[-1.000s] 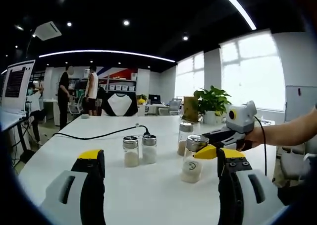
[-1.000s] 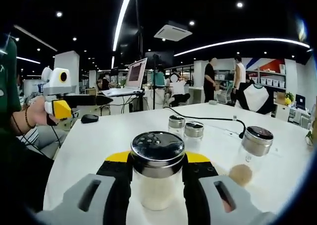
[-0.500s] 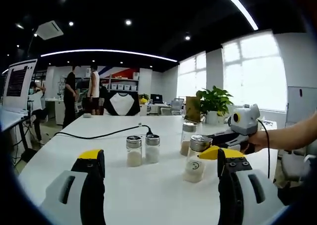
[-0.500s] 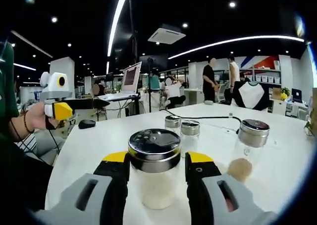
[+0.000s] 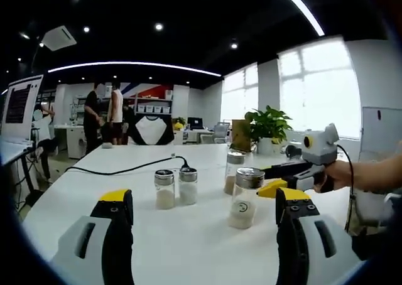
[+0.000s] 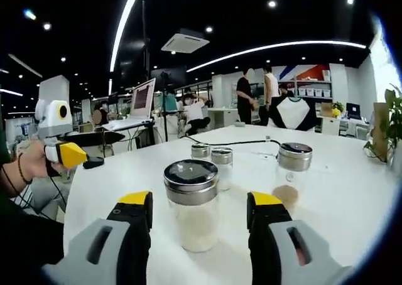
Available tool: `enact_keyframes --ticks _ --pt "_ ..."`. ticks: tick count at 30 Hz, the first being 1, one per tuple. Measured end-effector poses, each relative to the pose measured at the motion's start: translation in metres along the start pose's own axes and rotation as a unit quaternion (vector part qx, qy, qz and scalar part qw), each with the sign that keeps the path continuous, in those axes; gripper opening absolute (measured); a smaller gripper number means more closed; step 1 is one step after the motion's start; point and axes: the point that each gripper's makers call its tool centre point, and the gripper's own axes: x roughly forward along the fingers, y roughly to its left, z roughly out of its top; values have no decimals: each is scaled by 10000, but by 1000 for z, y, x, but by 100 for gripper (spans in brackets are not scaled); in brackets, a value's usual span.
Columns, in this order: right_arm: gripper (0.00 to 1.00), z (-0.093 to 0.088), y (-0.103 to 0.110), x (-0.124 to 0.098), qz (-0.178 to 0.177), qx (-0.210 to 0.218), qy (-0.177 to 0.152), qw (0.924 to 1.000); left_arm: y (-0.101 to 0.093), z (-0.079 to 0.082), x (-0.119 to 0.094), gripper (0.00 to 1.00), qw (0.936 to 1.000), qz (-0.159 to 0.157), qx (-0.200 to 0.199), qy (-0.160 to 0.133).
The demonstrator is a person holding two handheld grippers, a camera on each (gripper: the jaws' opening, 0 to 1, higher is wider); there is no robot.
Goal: Rotate the seasoning bottle until the label or dispensing opening points toward the visible target arrow and the bottle remains upright within the marked orientation range
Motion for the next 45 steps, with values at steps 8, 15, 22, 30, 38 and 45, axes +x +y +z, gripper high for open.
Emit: enact_keyframes --ticks 8,15,22,30,38,45 --pt "61 10 13 -2 -620 203 -159 9977 2 -1 0 99 10000 27 -29 14" --pt "60 5 -1 1 -1564 214 -197 9873 1 2 0 99 9999 5 -52 -94" --pt "55 -1 -4 14 -2028 283 -272 9784 -1 4 -1 99 9999 -38 -12 -146" --pt "55 -6 1 27 -2025 328 -157 9786 9 0 -5 99 9999 88 -31 -50" --pt "45 -4 -8 29 -2143 394 -131 9759 8 -1 -6 99 9999 92 -48 -29" --pt "39 -4 -7 30 -2078 225 -85 9779 7 -4 -5 99 10000 86 -31 29"
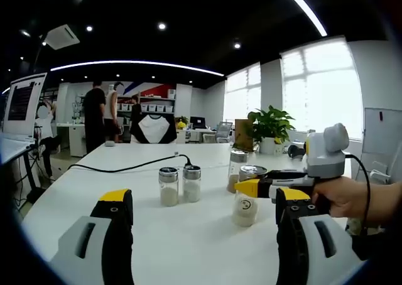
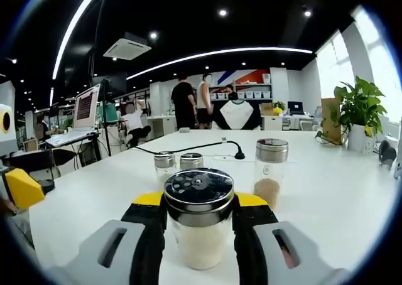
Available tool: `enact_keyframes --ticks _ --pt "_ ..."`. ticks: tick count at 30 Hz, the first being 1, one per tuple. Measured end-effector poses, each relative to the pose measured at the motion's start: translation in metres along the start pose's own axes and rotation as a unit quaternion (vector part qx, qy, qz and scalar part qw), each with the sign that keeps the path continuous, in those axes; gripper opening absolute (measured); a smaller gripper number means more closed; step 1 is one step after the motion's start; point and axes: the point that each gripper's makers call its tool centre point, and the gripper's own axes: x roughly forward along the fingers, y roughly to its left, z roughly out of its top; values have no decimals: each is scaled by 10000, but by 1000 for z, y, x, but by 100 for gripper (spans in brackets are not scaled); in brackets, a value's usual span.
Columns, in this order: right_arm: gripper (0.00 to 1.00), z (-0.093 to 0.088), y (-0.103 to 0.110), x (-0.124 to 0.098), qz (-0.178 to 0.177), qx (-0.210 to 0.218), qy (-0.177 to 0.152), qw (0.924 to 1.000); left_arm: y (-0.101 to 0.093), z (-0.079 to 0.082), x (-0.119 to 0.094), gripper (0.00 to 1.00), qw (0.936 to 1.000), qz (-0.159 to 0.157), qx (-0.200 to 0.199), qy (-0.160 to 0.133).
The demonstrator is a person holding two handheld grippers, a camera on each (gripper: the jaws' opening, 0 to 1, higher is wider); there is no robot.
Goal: Rotate the seasoning bottle until the label or dispensing opening points toward the visible target arrow and the bottle remains upright within the marked orientation range
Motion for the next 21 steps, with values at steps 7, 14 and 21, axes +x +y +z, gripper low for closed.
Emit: enact_keyframes --ticks 7,14,21 --pt "39 -1 0 -1 -19 -33 -25 10000 1 -1 0 100 9997 74 229 53" --pt "39 -1 1 -2 12 -75 -37 10000 1 -2 0 100 10000 40 87 16" --pt "38 -1 1 -1 18 -116 73 9999 3 1 -3 99 10000 77 54 -18"
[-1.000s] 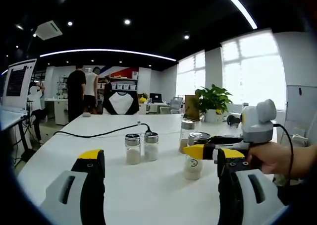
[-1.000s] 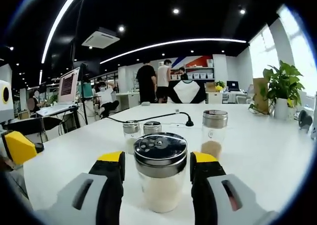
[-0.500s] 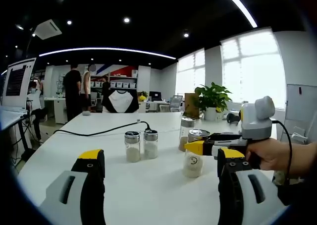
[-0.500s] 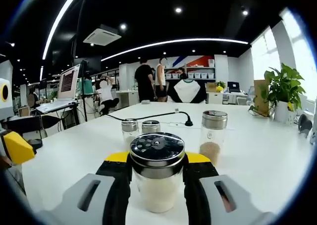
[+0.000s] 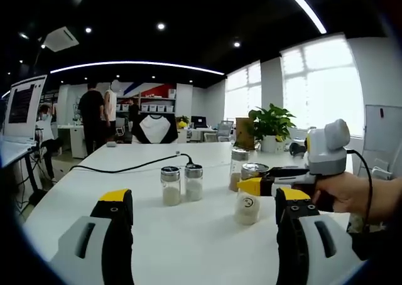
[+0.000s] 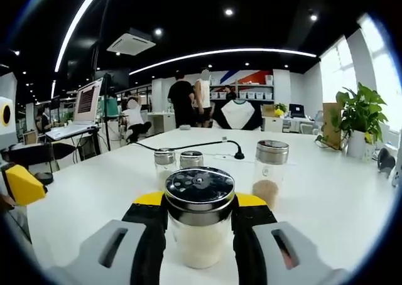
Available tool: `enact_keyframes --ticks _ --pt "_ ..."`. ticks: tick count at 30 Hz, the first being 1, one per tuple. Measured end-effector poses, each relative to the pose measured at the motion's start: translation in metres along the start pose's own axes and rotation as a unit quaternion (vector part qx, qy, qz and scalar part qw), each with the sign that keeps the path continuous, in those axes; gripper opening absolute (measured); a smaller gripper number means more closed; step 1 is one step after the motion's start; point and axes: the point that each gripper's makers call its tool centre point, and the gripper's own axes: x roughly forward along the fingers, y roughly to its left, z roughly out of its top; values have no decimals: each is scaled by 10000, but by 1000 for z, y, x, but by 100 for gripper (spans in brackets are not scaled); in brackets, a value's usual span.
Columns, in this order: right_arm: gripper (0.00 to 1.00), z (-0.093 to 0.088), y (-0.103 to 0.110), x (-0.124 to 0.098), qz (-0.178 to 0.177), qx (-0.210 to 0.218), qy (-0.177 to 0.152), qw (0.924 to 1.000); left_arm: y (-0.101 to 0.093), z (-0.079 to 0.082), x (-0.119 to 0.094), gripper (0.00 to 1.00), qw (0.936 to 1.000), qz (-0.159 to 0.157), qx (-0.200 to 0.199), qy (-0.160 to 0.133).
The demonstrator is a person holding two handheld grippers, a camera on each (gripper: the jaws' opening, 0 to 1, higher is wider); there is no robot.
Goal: Rotate the seasoning bottle until the label or dispensing opening points toward the visible target arrow and the bottle remains upright within the marked orientation range
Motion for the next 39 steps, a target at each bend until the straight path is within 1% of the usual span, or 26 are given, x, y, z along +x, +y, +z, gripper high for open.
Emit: enact_keyframes --ticks 8,13,17,20,25,31,39 --pt "38 0 1 -1 24 -12 13 10000 -4 -1 -1 99 10000 -35 13 30" --pt "38 -1 1 -1 88 -35 0 10000 -5 1 0 100 10000 -72 14 -4" --pt "38 -1 1 -2 206 -30 -34 9998 -4 1 -1 100 10000 -76 -53 -13" --pt "38 -1 2 -2 303 -57 4 9995 -2 2 -2 100 9998 -78 -172 -18" --pt "38 -1 2 -3 415 -73 -9 9991 0 4 -3 100 9999 -51 -139 -42" --pt "38 -1 3 -3 737 -143 44 9972 2 4 -5 100 9998 -28 -170 -49" --pt "38 -2 6 -5 1188 -238 64 9926 0 2 -4 99 9998 -70 -178 -15"
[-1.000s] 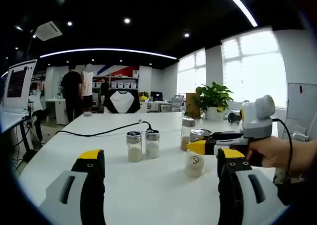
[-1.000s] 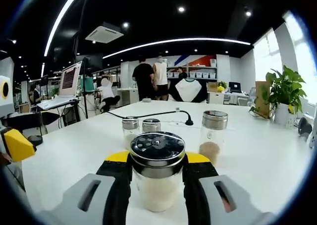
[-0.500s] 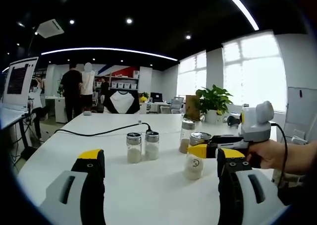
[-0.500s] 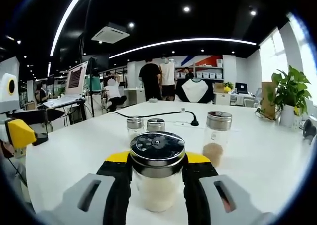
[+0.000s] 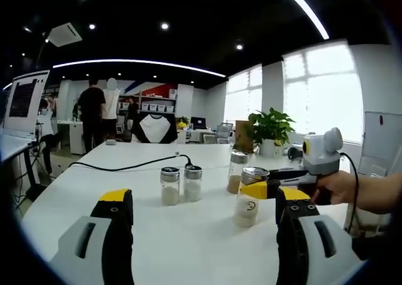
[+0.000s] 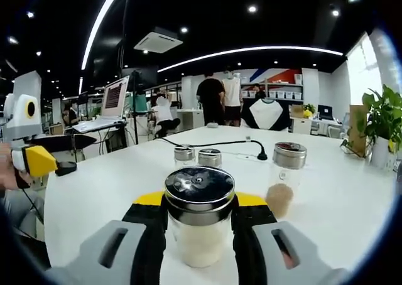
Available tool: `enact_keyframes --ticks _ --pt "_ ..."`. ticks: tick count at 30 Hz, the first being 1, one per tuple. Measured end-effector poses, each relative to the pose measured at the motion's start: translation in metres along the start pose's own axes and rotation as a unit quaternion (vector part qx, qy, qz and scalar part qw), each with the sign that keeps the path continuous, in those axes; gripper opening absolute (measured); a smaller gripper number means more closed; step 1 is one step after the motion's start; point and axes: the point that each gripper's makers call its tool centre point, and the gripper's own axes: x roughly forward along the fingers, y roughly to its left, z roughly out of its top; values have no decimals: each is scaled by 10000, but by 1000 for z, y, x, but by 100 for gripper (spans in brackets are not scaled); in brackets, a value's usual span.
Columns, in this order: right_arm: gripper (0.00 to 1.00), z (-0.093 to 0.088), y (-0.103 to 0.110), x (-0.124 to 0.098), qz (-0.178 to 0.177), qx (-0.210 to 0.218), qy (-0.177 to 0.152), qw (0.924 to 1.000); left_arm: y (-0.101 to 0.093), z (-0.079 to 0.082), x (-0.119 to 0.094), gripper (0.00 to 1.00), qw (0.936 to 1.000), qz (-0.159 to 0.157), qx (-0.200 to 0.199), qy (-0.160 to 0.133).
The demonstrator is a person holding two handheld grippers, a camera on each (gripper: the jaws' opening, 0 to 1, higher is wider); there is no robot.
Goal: Rotate the seasoning bottle until the label or dispensing opening points toward the visible target arrow and the bottle remains upright within the marked orientation range
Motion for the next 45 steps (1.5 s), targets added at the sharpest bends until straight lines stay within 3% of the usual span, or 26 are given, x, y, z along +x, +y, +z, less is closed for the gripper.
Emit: enact_keyframes --ticks 4,23,37,45 --pt "38 0 1 0 48 -18 -62 10000 -2 0 0 99 10000 -22 9 -5" --pt "38 0 6 -4 911 -122 -86 9957 -3 -2 -1 100 10000 -61 -54 29" --pt "38 0 7 -5 1435 -207 -159 9893 -2 -1 -3 99 9999 -76 -118 -36" --pt "39 1 10 -3 1889 -314 -116 9814 -4 2 -2 100 9997 -148 -178 -46"
